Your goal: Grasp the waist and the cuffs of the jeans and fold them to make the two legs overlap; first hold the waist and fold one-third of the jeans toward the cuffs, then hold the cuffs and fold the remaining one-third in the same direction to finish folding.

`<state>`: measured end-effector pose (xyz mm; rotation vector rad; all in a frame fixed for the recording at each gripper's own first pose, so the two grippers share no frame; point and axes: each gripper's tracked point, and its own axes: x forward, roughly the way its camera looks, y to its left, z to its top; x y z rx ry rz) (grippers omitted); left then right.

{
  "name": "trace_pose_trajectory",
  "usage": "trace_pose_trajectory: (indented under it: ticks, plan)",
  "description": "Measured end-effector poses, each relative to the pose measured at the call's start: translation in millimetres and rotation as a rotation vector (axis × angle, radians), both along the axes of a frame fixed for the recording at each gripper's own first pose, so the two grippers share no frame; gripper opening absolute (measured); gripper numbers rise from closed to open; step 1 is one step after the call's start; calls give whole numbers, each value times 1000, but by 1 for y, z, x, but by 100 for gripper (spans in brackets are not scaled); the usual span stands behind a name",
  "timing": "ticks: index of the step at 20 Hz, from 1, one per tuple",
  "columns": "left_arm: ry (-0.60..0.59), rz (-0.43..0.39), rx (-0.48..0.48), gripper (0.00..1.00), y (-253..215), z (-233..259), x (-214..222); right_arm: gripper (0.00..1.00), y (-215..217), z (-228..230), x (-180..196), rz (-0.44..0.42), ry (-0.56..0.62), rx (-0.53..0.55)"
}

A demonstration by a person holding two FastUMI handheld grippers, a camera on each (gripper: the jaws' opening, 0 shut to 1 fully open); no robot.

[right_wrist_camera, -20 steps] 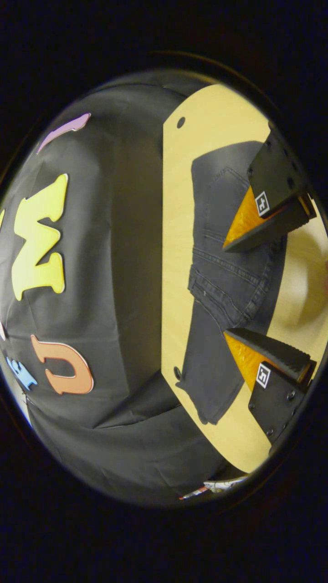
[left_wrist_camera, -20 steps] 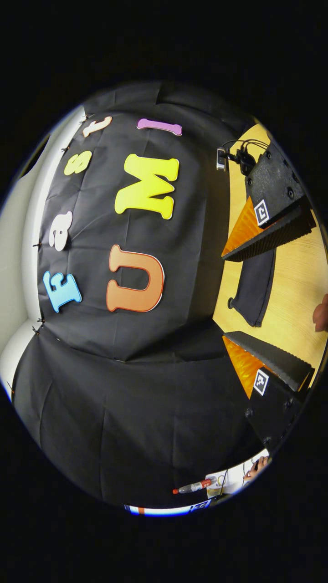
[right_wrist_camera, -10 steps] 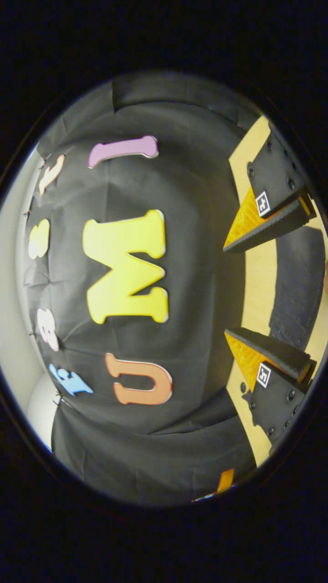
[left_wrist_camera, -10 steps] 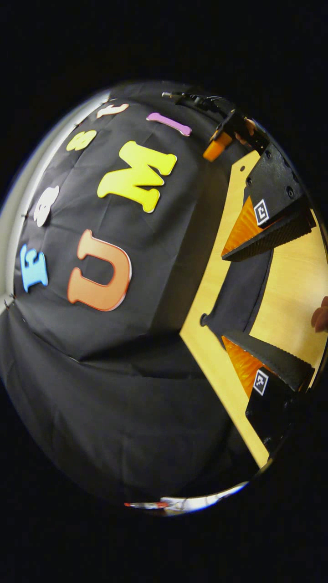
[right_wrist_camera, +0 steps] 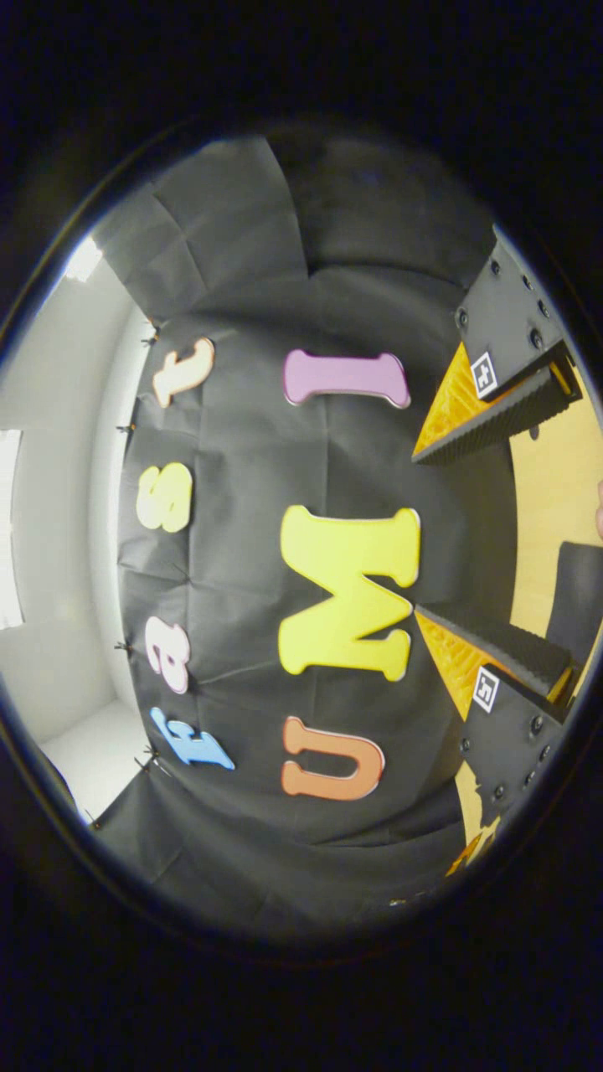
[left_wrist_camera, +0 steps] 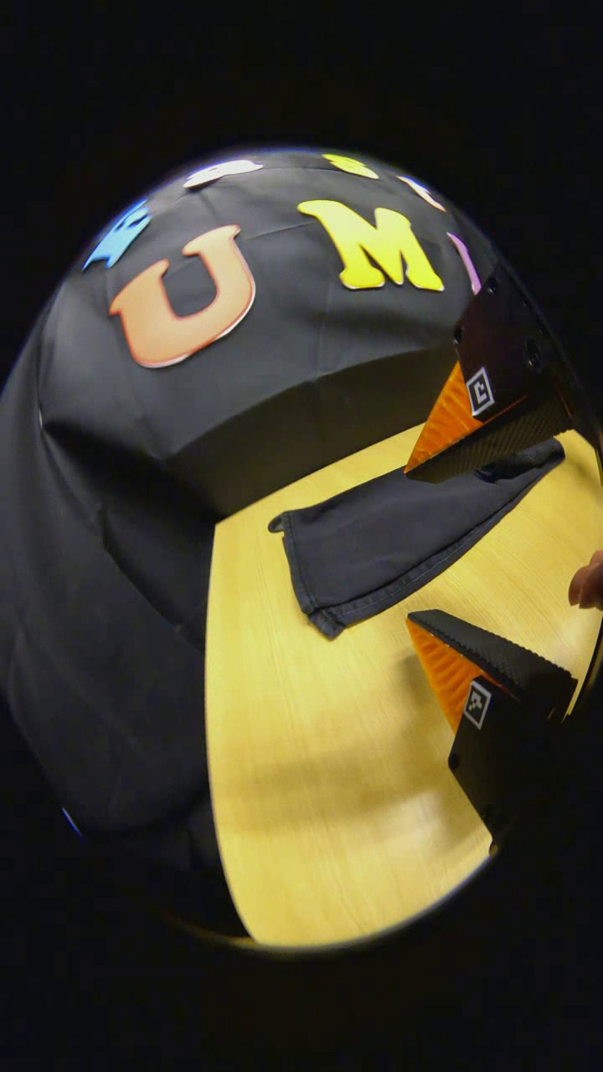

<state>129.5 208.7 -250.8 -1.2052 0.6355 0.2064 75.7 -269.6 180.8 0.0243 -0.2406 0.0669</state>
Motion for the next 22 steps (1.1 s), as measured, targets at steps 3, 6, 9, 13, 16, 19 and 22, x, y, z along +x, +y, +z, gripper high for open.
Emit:
trace_pose_trajectory:
  ticks: [3,6,9,13,16,19,22]
  plan:
    - [41,54,-108,98,1,-26,15,99,-22,31,-17,-53,-75,-11]
    - [61,94,-160,98,9,-40,27,97,-34,32,-23,-79,-70,-34]
    - [46,118,-185,97,12,-45,48,97,-49,29,-28,-115,-44,-58]
    - [15,167,-262,94,18,-45,78,97,-63,27,-30,-143,-24,-80]
    - [-38,170,-308,92,12,-45,92,97,-72,26,-29,-165,-8,-73]
    - [-24,154,-315,70,9,-59,98,99,-78,26,-29,-179,0,-78]
    - [27,171,-332,0,12,-72,88,99,-81,24,-29,-182,6,-96]
